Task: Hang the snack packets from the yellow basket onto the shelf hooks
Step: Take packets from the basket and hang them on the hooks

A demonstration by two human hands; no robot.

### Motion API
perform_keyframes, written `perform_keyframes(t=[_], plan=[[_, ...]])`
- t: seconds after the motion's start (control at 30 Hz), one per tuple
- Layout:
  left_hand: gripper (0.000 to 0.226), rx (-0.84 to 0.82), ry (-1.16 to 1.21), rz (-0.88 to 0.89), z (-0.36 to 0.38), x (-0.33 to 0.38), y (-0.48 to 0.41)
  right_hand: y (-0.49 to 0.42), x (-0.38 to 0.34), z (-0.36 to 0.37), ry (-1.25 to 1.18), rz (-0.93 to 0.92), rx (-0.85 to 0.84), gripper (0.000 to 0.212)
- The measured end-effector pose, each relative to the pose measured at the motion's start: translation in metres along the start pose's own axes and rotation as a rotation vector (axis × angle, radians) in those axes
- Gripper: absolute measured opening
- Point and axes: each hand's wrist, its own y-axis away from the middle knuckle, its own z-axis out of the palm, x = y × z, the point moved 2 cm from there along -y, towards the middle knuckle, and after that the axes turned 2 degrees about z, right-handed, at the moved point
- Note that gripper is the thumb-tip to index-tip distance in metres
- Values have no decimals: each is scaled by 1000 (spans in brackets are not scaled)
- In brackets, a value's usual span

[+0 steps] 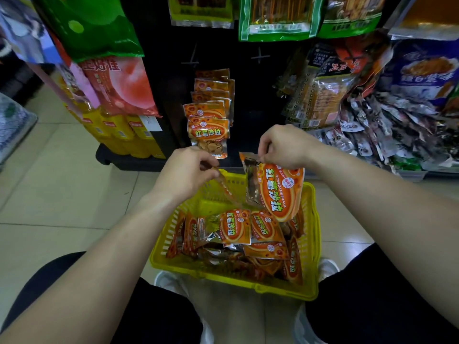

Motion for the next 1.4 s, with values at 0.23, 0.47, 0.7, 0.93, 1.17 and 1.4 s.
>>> perform_keyframes(t=[0.23, 0.47, 0.7, 0.93, 1.17, 1.4], plan=[[15, 148, -306, -30, -4, -11, 1, -2, 21, -2, -1, 6, -21, 7], [14, 116, 99, -104, 9, -8, 3, -1, 23, 2, -105, 22, -107, 14], [12, 56, 307, -21, 19, 13, 7, -5, 3, 7, -271, 40, -123, 17], [13, 65, 334, -12, 20, 12, 7, -8, -10, 9, -529, 31, -223, 19], [7, 56, 478, -97, 12, 9, 6, -12, -7, 10, -421, 10, -100, 29], [9, 36, 705, -90, 0, 22, 10, -14, -5, 5, -171, 5, 113, 43]])
